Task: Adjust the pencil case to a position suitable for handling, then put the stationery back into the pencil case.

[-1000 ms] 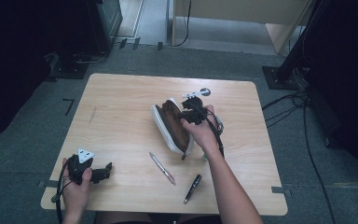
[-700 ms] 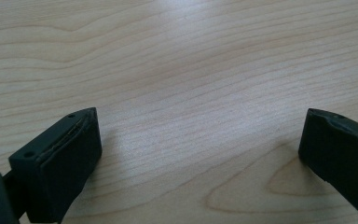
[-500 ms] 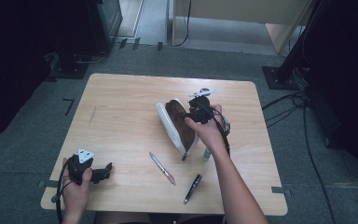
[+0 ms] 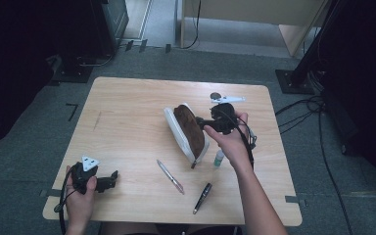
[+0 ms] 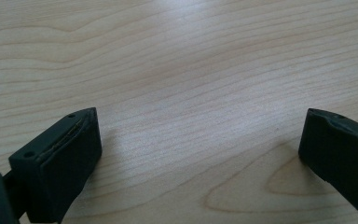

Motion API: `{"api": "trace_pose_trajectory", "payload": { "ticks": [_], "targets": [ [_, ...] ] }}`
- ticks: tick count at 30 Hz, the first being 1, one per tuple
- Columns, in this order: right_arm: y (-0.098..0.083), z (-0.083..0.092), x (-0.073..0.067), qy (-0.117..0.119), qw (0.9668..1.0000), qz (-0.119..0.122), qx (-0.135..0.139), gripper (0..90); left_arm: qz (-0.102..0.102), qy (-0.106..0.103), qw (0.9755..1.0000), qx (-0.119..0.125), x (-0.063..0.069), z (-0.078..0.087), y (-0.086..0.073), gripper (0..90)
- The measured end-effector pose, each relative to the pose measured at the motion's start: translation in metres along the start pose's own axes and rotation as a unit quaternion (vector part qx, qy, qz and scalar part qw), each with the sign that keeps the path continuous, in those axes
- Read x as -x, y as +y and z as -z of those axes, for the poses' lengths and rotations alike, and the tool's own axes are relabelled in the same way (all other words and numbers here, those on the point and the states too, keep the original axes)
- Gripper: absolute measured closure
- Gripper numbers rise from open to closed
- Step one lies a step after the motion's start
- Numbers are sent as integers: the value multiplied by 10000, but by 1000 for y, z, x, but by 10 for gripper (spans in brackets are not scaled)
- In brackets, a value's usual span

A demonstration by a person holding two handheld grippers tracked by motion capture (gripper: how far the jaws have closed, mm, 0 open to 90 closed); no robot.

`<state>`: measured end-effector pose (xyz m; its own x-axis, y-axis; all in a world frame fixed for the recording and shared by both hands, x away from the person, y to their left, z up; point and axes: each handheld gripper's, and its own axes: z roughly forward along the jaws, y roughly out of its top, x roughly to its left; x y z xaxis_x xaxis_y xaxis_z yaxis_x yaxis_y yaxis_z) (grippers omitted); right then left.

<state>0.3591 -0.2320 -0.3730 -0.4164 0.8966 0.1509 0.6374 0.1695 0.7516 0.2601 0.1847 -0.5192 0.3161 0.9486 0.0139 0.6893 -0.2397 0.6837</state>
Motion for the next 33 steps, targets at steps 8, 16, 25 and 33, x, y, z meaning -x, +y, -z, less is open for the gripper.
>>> {"api": "trace_pose_trajectory", "payload": {
  "ticks": [8, 16, 25, 33],
  "targets": [
    [-12, 20, 0, 42, 10000, 34, 32, 198, -12, -4, 10000, 9, 0, 0, 0, 0],
    [-26, 41, 4, 6, 9997, 100, 205, 135, -7, -14, 10000, 16, 0, 0, 0, 0],
    [-39, 60, 11, -13, 9995, 51, 310, 139, -11, -21, 10000, 13, 0, 0, 0, 0],
    [-52, 71, 16, -24, 9993, -72, 361, 157, -59, -37, 10000, -6, 1, 0, 0, 0]
  ]
}}
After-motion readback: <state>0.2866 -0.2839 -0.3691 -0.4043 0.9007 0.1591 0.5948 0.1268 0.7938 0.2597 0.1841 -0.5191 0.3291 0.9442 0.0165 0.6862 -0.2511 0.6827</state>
